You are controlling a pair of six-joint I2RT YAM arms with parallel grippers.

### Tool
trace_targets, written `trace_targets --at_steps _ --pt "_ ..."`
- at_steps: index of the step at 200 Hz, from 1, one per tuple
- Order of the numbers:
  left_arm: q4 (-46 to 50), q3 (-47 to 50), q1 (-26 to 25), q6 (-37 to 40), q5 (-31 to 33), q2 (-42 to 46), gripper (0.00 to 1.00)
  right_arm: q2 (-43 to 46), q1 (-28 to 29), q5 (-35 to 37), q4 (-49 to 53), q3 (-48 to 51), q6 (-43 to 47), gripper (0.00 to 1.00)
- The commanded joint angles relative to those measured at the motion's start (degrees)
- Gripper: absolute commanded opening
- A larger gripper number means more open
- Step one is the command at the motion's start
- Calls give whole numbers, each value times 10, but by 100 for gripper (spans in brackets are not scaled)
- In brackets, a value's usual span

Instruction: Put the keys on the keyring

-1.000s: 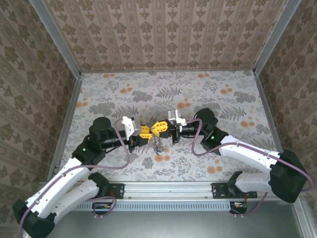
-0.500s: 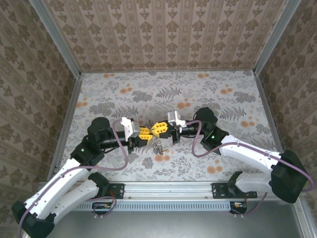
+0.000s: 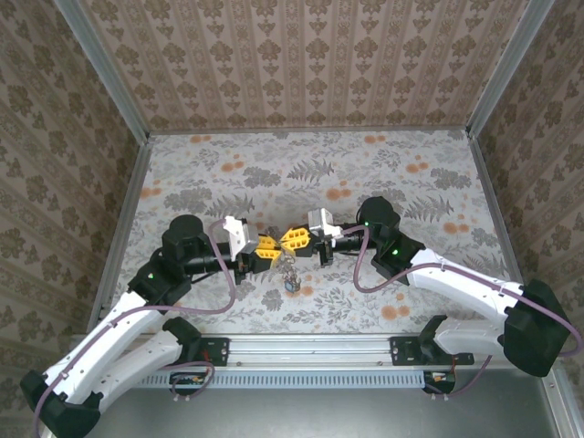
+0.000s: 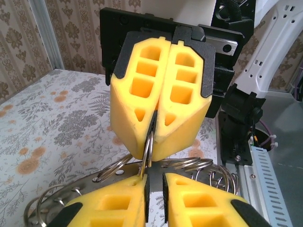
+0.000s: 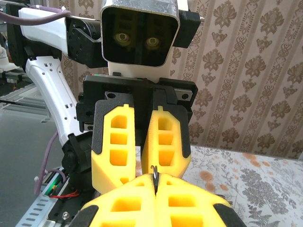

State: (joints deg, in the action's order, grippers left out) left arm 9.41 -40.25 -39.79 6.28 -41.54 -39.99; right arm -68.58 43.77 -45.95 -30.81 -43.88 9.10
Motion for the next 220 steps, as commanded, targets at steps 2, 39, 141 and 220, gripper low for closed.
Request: trace_targets --at_steps 2,39,141,220 --pt "-18 -28 -3 12 14 12 22 12 4 -31 15 -9 12 0" --pt "-14 -29 -3 12 22 10 24 12 4 -33 15 -9 11 0" --pt "-24 -11 -4 11 1 -1 13 0 3 -15 -70 9 -52 0" --pt "112 -71 -5 66 39 -9 0 64 -3 93 384 -70 269 32"
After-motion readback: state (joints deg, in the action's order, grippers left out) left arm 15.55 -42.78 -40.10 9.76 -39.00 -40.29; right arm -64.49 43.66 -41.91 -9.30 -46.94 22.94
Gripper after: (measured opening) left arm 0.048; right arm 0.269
